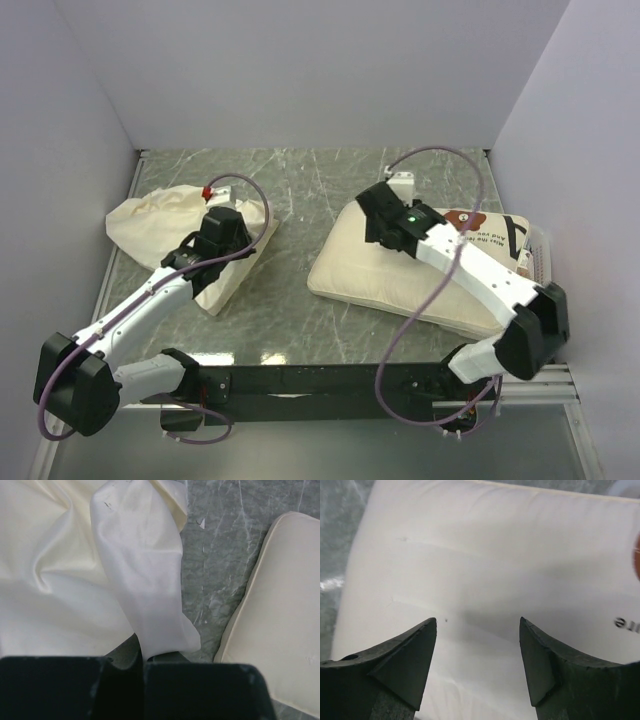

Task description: Put the pillow into the pillowcase

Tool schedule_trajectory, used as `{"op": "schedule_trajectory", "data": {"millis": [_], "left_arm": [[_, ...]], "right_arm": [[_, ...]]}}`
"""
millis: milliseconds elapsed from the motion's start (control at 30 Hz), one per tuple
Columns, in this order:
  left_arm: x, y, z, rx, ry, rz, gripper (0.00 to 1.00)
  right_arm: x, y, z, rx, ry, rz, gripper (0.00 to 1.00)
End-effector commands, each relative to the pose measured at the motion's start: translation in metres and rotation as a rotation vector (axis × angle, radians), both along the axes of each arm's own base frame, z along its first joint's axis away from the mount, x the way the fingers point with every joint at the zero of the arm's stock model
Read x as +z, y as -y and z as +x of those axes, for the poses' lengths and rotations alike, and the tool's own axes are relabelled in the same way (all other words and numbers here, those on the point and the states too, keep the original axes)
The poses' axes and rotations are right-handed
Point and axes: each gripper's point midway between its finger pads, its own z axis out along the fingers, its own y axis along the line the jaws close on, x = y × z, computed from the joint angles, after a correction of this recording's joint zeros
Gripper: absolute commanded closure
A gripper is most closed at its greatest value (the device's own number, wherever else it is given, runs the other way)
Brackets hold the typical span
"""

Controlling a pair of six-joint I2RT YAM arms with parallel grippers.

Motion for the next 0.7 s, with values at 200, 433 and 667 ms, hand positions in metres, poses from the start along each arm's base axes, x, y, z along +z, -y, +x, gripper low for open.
{"op": "schedule_trajectory", "data": {"millis": [200,433,667], "left_arm": [[0.021,0.005,0.008,-0.019,0.082,-0.075,0.99],[0.022,0.007,0.011,-0.03,0.081,-0.086,0.99],[0.021,0.008,0.012,-0.039,0.079,-0.097,0.99]], "right_arm": [[0.025,0.016,-0.048,-0.272,0.016,0.311,0.34],[0.034,0.007,-0.04,-0.328,0.008,0.391,0.35],[-0.02,0.025,-0.041,-0.438,-0.144,0.223,0.32]]}}
